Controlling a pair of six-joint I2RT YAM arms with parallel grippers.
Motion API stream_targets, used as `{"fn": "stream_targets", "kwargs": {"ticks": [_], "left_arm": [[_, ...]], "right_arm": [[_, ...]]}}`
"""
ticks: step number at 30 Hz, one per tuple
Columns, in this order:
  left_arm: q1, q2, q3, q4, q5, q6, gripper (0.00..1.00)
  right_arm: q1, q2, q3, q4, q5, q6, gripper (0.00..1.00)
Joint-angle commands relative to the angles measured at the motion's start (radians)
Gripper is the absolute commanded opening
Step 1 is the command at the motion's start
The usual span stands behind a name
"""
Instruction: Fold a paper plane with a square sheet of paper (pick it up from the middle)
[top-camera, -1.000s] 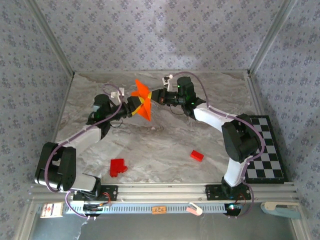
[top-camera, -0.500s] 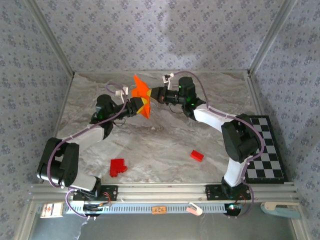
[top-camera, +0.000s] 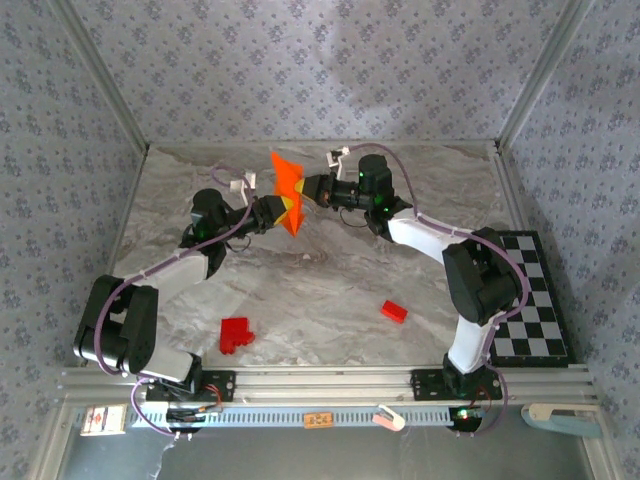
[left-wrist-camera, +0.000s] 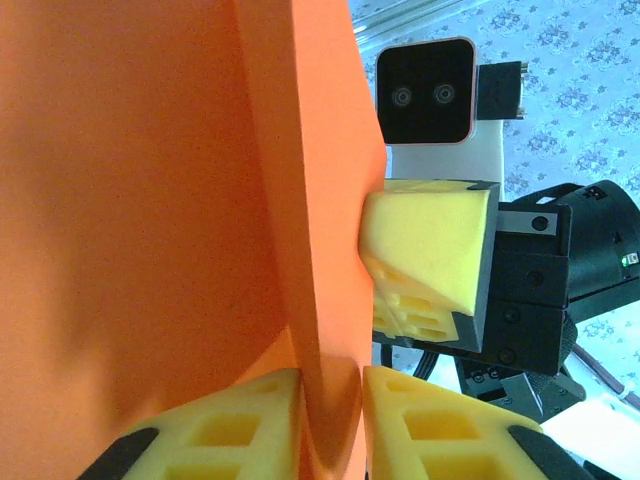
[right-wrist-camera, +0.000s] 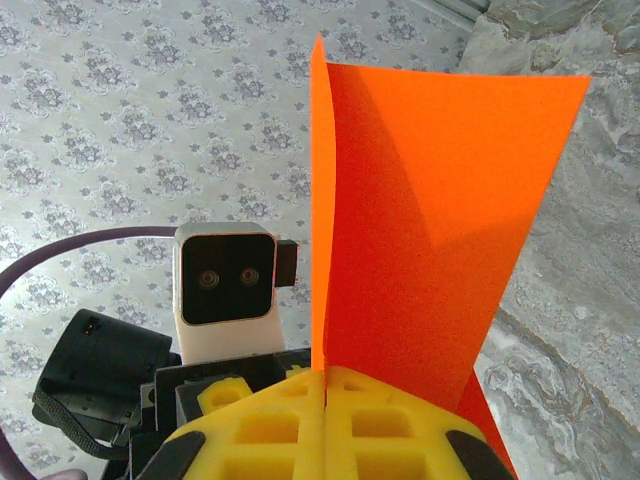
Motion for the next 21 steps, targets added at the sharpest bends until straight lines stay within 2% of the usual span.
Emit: {"fn": "stream_targets", "kwargs": {"ticks": [1, 6, 12, 16, 21], "left_arm": [[-0.003, 0.003, 0.013, 0.030, -0.002, 0.015, 0.20], [-0.002, 0.002, 0.014, 0.004, -0.011, 0.030, 0.14], [0.003, -0.011, 0.036, -0.134, -0.035, 0.115, 0.08], [0.005, -0.032, 0.085, -0.358, -0.085, 0.267, 0.07], [-0.001, -0.048, 0.206, -0.735, -0.249, 0.529, 0.08]], "right_arm": [[-0.008, -0.030, -0.006, 0.027, -0.022, 0.009, 0.02], [-0.012, -0.038, -0.006, 0.007, -0.019, -0.006, 0.06], [-0.040, -0.111, -0.006, -0.167, 0.042, -0.124, 0.25], [-0.072, -0.190, -0.050, -0.352, 0.147, -0.250, 0.40], [-0.100, -0.289, -0.069, -0.562, 0.331, -0.393, 0.51]]}}
